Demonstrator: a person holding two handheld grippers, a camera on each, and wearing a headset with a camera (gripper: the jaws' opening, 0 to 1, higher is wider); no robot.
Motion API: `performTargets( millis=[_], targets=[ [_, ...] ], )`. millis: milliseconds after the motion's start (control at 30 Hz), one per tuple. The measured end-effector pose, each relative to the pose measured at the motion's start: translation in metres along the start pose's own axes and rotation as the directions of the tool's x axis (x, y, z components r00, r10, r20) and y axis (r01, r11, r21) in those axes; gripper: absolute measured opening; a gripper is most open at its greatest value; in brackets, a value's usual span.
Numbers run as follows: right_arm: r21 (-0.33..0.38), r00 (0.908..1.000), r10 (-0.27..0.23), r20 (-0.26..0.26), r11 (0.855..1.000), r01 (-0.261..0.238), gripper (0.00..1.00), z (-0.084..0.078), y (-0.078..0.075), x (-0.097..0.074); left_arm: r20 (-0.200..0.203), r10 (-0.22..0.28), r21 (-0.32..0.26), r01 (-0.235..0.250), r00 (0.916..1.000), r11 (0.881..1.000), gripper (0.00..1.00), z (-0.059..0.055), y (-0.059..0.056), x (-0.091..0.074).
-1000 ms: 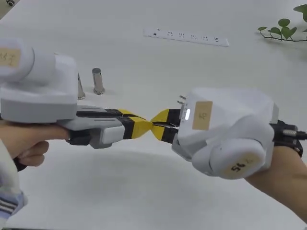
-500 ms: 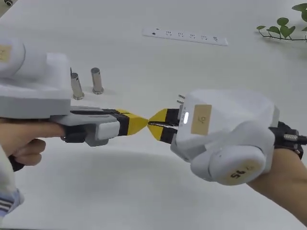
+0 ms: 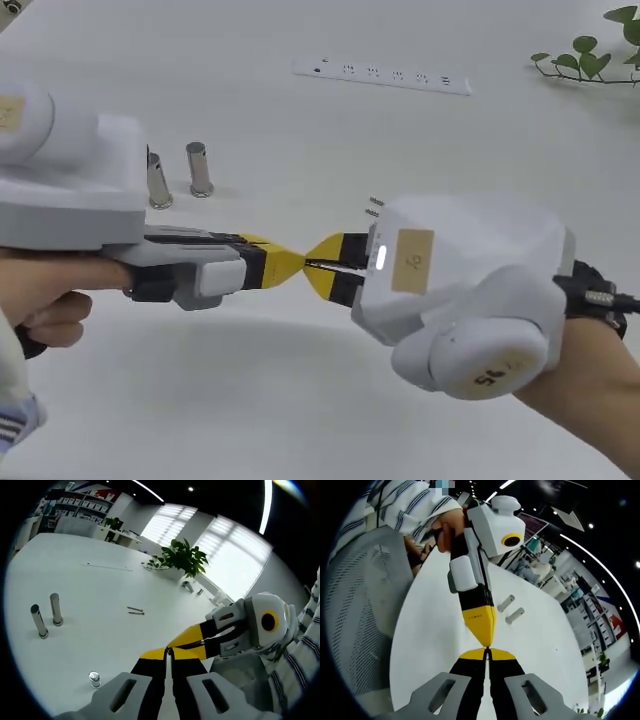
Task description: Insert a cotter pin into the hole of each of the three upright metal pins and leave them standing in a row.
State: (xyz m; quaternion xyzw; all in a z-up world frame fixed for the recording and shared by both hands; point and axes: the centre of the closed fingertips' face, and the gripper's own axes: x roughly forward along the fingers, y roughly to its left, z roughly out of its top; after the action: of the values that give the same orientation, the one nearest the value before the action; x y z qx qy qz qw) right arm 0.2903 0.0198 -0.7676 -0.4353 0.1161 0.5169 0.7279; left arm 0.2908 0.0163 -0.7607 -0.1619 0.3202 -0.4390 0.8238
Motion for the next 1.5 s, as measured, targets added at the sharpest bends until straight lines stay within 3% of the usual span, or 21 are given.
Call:
performTargets(
  millis=[733, 833, 1100, 1300, 1500],
  targets=[
    [0.001, 1.0000, 0.003, 0.004, 1.000, -0.003, 0.02, 0.0013, 0.0020, -0.0008, -0.024, -0.012, -0.013, 0.012, 0.9996, 1.000, 0.01, -0.0038, -0.0019, -0.0016],
    [0.001, 0.9999, 0.005, 0.009, 1.000, -0.005, 0.02, 0.0020, 0.0025, -0.0011, -0.027, -0.018, -0.053, 0.016, 0.9995, 0.998, 0.00, -0.0033, 0.0012, -0.0030],
    [-0.007, 0.9999, 0.007, 0.013, 1.000, -0.007, 0.02, 0.0029, 0.0020, -0.0012, -0.025, -0.009, -0.023, 0.008, 0.9996, 1.000, 0.00, -0.0027, 0.0014, -0.0030],
    [-0.002, 0.9995, 0.013, 0.029, 1.000, -0.013, 0.03, 0.0045, 0.0027, -0.0017, -0.031, -0.009, -0.048, 0.007, 0.9995, 0.999, 0.00, -0.0033, 0.0016, -0.0030],
    [0.014, 0.9989, 0.006, 0.047, 1.000, -0.006, 0.10, 0.0060, -0.0038, -0.0029, -0.020, -0.022, -0.058, 0.021, 0.9996, 0.998, 0.00, -0.0016, -0.0002, -0.0039]
  ],
)
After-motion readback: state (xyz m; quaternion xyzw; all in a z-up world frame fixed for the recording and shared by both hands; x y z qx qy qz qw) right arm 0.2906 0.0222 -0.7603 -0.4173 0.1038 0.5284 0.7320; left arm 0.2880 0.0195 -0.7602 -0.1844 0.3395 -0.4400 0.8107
